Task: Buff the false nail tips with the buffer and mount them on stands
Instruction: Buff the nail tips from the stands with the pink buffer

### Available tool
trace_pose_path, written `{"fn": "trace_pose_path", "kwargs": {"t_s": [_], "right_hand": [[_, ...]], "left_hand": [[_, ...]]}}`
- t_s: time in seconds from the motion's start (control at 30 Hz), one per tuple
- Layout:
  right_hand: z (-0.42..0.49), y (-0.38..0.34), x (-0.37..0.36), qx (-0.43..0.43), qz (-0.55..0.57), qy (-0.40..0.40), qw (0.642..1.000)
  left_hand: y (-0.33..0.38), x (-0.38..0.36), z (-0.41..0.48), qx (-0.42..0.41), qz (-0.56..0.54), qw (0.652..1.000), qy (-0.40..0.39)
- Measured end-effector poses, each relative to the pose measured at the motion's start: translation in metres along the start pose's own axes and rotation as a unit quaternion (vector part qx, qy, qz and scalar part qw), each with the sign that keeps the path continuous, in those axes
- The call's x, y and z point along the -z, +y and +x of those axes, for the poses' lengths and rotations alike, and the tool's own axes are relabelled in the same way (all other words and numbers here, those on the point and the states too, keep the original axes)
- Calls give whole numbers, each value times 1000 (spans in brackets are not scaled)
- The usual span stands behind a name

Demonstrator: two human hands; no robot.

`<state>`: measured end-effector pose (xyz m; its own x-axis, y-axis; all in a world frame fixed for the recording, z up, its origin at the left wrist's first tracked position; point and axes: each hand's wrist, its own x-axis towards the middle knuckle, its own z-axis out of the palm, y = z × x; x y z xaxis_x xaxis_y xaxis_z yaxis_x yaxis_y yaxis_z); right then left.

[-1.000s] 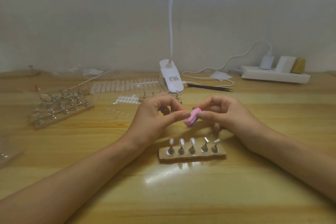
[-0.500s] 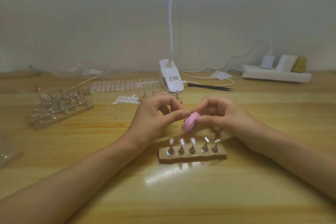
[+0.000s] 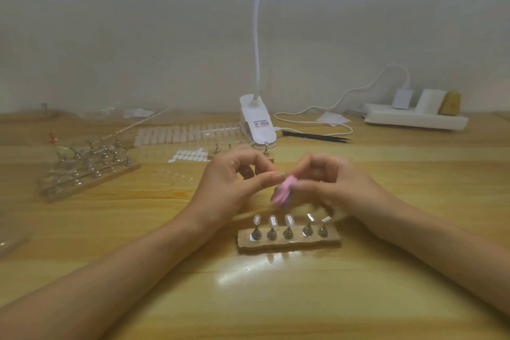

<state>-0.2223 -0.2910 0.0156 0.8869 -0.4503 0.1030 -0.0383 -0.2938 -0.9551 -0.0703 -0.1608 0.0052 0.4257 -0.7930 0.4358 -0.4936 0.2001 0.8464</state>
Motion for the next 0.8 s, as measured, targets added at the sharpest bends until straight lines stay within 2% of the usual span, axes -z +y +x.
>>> {"fn": "trace_pose_path", "kwargs": {"t_s": [0.07, 0.17, 0.27, 0.37, 0.47, 0.57, 0.7, 0.8], "right_hand": [[1, 0, 3, 0, 10, 23, 1000], [1, 0, 2, -6, -9, -15, 1000], [2, 2, 3, -3, 12, 17, 1000], [3, 2, 3, 3, 25, -21, 999], [3, 3, 5, -4, 32, 20, 999], [3, 3, 3, -9, 22, -29, 999], [3, 3, 5, -7, 22, 22, 999], [3, 2, 3, -5, 14, -27, 1000]], "left_hand": [[0, 1, 0, 1, 3, 1000, 0], [1, 0, 0, 0, 1, 1000, 3], [2, 0, 0, 9, -2, 1000, 5], [3, 0, -1, 1, -4, 1000, 1], [3, -1, 0, 3, -4, 1000, 2], [3, -1, 0, 1, -7, 1000, 3], [2, 0, 0, 3, -7, 1000, 3], [2, 0, 0, 2, -3, 1000, 0]]}}
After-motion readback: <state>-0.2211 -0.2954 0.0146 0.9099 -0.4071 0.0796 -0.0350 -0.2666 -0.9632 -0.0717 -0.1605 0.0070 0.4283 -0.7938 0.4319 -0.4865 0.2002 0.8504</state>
